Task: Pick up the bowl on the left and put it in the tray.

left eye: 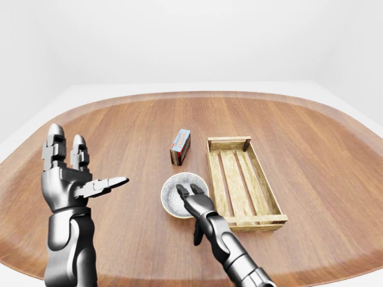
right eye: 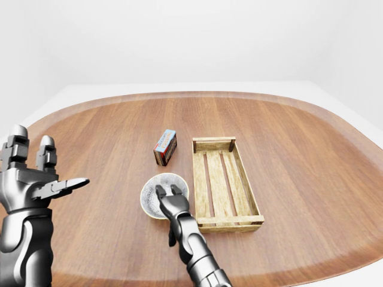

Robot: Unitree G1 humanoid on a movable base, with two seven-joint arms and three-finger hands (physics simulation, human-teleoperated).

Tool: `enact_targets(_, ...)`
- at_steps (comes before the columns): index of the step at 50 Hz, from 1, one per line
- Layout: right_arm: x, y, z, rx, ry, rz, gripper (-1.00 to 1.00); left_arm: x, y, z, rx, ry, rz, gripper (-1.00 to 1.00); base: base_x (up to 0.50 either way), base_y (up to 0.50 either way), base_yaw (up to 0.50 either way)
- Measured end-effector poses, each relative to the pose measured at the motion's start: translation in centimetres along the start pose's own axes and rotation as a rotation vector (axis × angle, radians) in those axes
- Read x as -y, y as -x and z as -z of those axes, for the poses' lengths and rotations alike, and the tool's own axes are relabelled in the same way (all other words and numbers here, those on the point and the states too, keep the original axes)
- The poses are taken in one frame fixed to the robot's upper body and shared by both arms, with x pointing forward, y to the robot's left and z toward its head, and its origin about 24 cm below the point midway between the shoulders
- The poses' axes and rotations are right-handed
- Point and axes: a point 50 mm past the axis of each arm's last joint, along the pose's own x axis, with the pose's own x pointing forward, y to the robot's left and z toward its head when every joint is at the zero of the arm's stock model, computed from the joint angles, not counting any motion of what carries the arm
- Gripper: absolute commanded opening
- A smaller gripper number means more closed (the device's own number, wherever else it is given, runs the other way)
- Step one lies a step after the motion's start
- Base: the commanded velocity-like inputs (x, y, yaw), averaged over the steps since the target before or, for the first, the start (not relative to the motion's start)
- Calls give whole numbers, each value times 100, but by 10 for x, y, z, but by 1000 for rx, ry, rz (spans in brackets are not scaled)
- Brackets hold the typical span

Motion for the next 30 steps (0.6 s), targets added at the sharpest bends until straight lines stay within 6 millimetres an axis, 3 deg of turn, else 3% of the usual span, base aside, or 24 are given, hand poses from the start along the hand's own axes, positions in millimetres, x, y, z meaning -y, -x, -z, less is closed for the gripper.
enact_targets(14,-2,-5,5,-20,-4,-14,100,2,0,3,-10,-2,4,100,0,0,0)
enact_targets(15,-2,-5,5,-21,-4,-16,61,2,0,3,-10,-2,4,100,0,0,0)
enact_targets(16,-2,-6,5,-21,-3,-16,-6,2,0,3,-11,-2,5,100,0,0,0)
enact_targets(18,-2,-6,5,-22,-2,-18,-100,2,0,3,-11,-2,5,100,0,0,0)
enact_targets(30,-1,-9,1,-11,-1,-16,-100,1,0,2,-8,-2,4,100,0,0,0)
